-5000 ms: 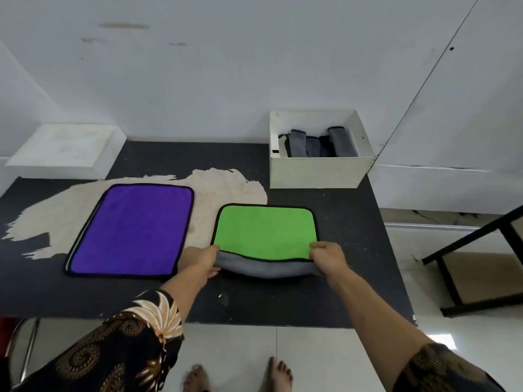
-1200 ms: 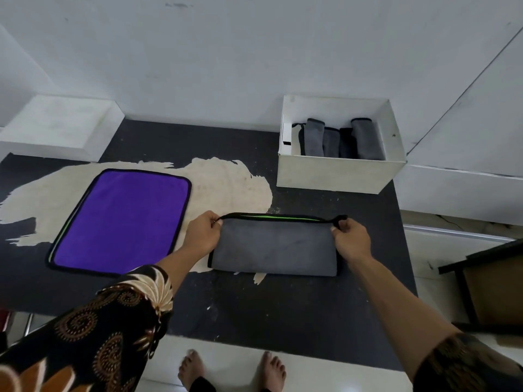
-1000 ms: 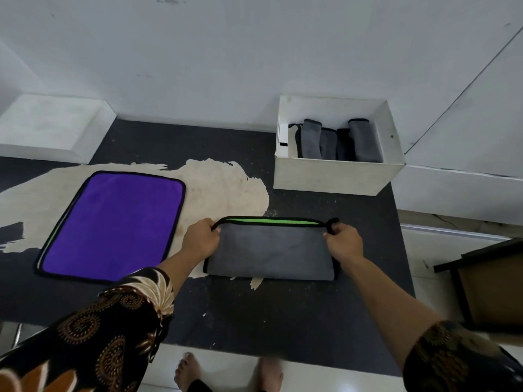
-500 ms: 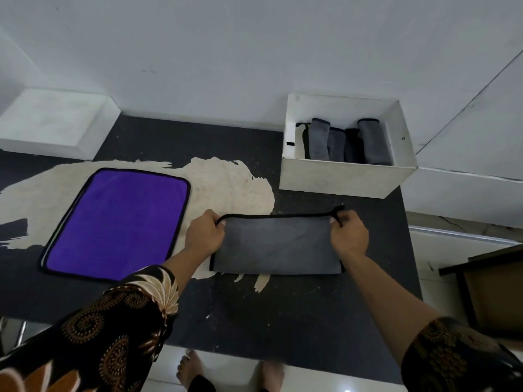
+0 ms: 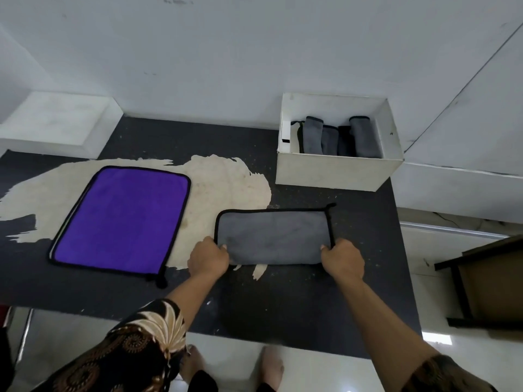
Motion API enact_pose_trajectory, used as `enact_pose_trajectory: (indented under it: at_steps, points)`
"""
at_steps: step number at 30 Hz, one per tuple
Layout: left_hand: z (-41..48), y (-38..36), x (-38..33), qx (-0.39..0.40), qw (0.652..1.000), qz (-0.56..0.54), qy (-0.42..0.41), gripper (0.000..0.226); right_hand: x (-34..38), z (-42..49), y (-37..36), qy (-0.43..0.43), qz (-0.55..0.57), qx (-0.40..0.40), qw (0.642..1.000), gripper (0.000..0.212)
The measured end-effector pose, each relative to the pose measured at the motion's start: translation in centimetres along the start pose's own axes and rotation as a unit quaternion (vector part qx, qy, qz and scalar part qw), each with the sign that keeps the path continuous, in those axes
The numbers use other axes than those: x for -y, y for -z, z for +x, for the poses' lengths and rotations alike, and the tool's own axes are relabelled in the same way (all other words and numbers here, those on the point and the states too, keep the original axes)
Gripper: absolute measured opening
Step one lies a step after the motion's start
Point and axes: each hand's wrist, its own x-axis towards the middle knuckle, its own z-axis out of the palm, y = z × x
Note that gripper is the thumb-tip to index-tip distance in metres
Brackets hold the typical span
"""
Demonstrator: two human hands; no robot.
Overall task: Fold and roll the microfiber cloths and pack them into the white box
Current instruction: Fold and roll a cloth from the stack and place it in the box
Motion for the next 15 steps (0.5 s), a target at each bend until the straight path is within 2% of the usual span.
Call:
enact_pose_trajectory:
  at_steps: [5,9,12,15]
  points:
    - [-1.7,1.1,0.8,-0.043,0.998,-0.045,-0.032,0.037,-2.2,-1.4,1.0,0.011,-0.004,0.034,0.999,0.027]
    - [-3.8,1.5,1.8,-0.067,0.992,-0.083,-0.066,0.041,-5.1,-3.1,1.4,-0.023,0.014,0.046,0.999,0.031]
    - [-4.1,0.8,2.8,0.023,0.994,-0.073,-0.071,0.026,-6.5,-4.3,1.0,-0.046,0.025,0.046,0.998,0.031]
    - [-4.4,0.4,3.5,0.105,0.989,-0.088,-0.061,0.041,-6.4,-5.3,0.9,-0.022,0.001,0.027,0.999,0.029]
